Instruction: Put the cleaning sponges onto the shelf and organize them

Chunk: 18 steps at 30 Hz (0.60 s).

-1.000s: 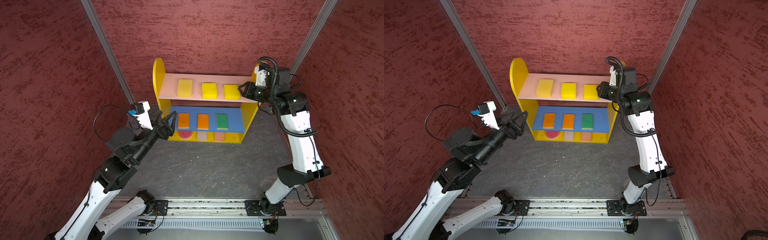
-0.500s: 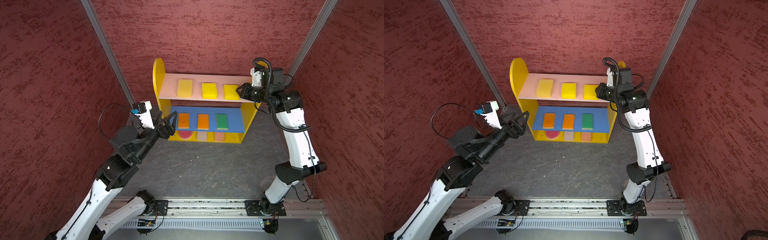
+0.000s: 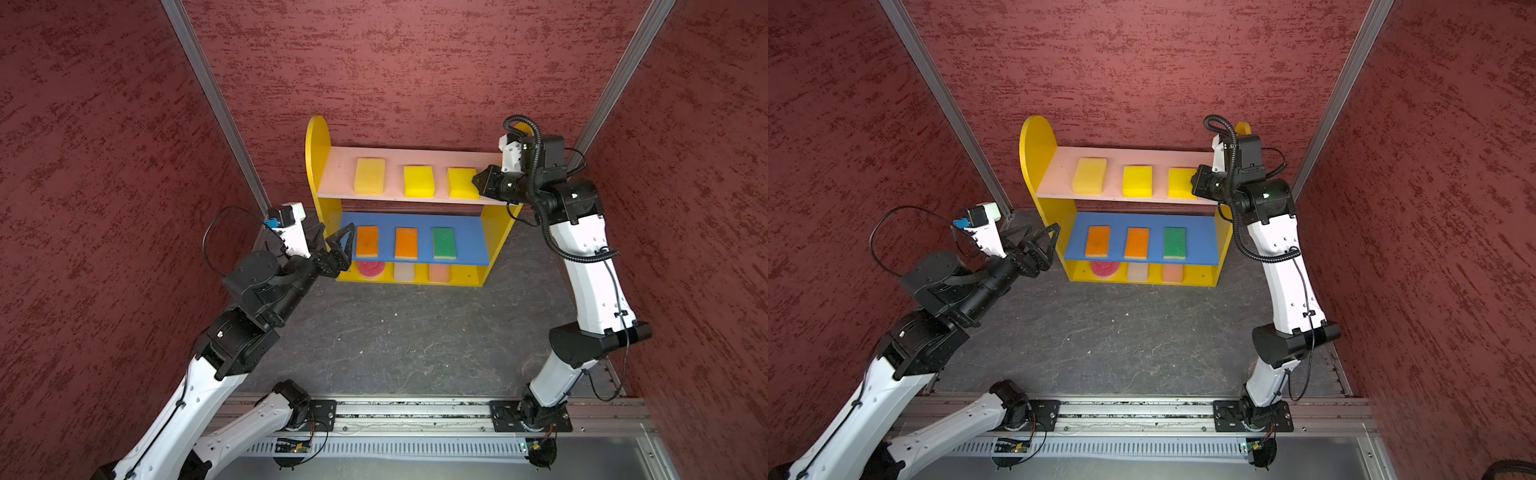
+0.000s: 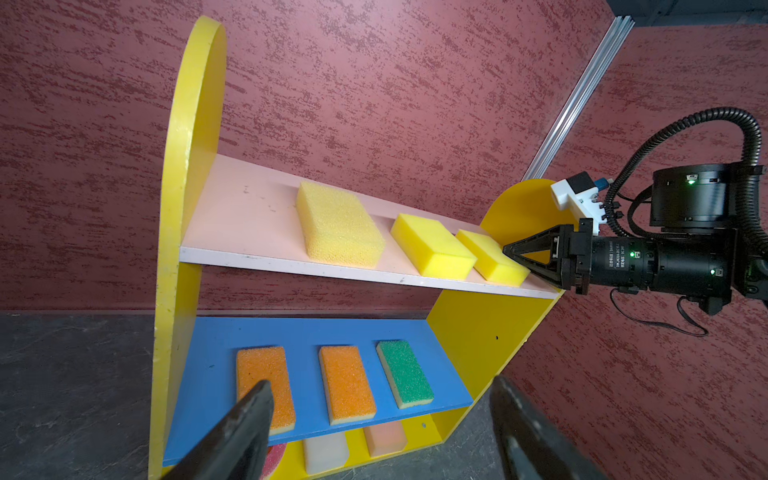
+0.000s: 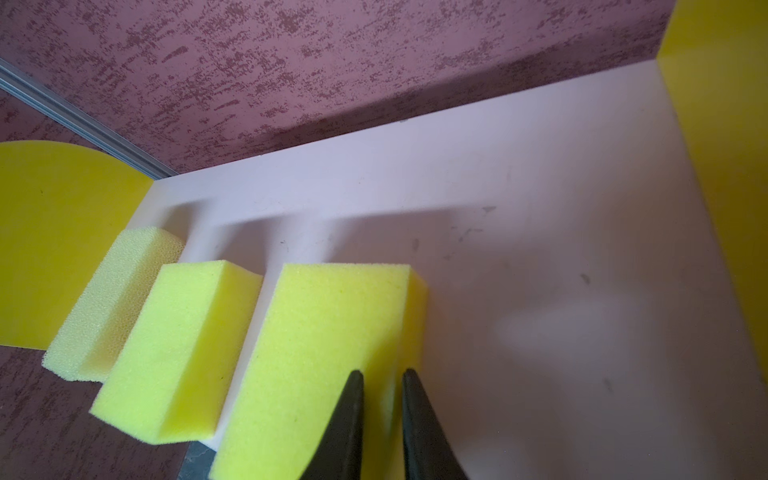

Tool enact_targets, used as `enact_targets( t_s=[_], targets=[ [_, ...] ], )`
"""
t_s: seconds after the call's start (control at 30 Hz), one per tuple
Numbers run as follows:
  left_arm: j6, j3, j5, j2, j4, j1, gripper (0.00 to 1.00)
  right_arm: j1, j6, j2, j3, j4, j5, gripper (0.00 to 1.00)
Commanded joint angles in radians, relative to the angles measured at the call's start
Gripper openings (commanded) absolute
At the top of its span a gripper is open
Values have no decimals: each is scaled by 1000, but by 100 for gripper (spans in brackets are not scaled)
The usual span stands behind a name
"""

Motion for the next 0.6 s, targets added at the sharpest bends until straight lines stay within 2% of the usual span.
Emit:
enact_targets(
  t_s=[0.0, 0.43, 0.57],
  targets=[
    [4, -8, 1, -6, -5, 10, 81, -4, 9, 4, 1, 14, 14, 18],
    [-7, -12, 18, -1, -2, 19, 82, -5, 31, 4, -14, 34, -15, 19],
    [-7, -11, 20, 0, -2, 22, 82, -5, 37, -12, -30, 45, -7, 27]
  ],
)
